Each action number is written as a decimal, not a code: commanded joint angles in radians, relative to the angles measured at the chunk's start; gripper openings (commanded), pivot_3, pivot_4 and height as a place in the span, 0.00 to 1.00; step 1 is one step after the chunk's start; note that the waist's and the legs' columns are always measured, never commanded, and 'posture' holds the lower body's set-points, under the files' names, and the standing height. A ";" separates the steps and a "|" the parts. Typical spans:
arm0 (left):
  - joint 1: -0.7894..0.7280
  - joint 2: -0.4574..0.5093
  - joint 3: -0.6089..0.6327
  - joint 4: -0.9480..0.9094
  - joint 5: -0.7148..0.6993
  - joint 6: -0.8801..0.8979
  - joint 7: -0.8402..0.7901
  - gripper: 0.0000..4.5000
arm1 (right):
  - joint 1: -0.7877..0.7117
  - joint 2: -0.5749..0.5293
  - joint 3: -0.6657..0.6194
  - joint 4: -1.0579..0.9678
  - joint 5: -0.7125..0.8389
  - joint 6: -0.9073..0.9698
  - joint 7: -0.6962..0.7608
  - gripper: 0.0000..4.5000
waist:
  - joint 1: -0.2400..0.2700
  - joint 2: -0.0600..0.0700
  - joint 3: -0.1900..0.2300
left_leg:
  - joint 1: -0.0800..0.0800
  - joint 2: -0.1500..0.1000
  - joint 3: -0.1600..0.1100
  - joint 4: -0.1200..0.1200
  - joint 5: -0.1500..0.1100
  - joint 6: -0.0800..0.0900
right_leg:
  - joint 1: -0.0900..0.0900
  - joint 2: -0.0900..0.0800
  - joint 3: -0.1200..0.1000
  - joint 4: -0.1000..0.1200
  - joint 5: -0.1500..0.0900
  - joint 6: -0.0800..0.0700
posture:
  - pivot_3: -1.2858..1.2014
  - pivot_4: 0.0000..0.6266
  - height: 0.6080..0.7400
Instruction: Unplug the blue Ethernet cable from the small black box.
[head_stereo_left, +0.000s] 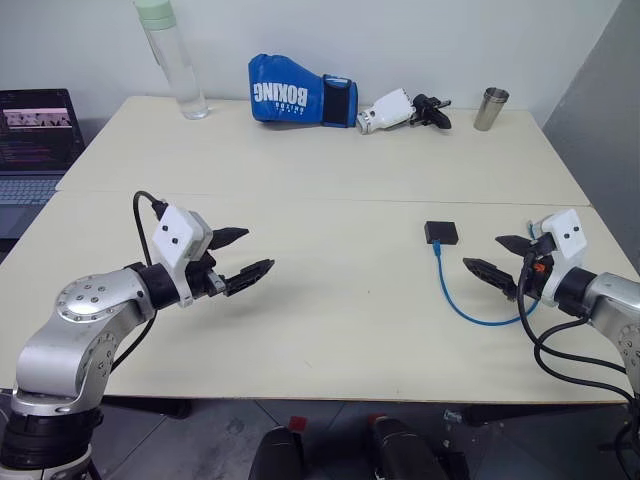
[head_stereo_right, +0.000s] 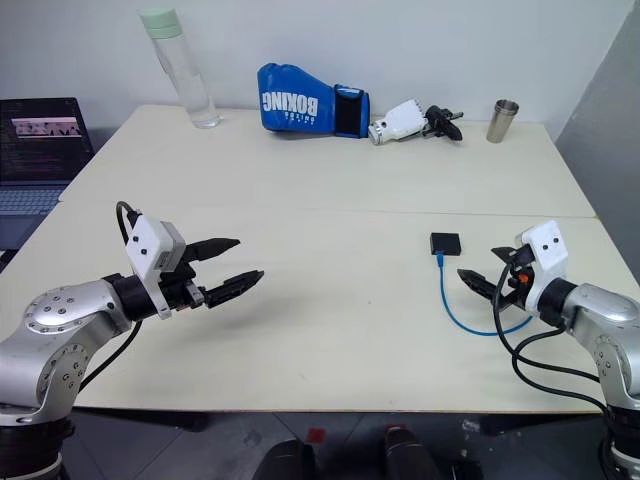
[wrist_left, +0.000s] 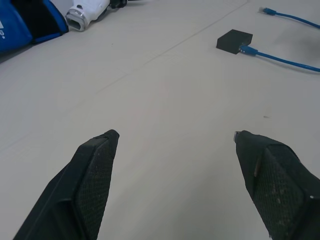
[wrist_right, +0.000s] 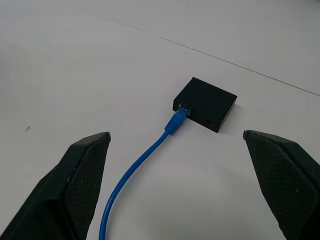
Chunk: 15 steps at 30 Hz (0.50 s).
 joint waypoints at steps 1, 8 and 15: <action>-0.045 0.001 -0.023 0.009 -0.034 -0.029 -0.070 0.88 | -0.003 0.020 -0.076 -0.082 0.038 0.017 -0.049 1.00 | 0.000 0.000 0.000 | 0.000 0.000 0.000 0.000 0.000 0.000 | 0.000 0.000 0.000 0.000 0.000 0.000 | 0.52 0.24 1.00; -0.138 -0.015 -0.102 0.081 -0.010 -0.022 -0.120 0.88 | 0.045 0.081 -0.071 -0.186 0.062 0.063 -0.123 1.00 | 0.000 0.000 0.000 | 0.000 0.000 -0.001 0.000 0.000 0.000 | 0.001 0.000 -0.001 0.000 0.000 0.000 | 0.52 0.24 1.00; -0.195 -0.084 -0.219 0.046 -0.007 -0.055 -0.170 1.00 | -0.014 0.260 0.111 -0.118 -0.092 0.031 -0.331 1.00 | -0.002 0.000 -0.001 | 0.000 0.000 -0.001 0.001 0.000 0.000 | 0.000 0.001 0.000 0.000 0.000 0.000 | 0.52 0.24 1.00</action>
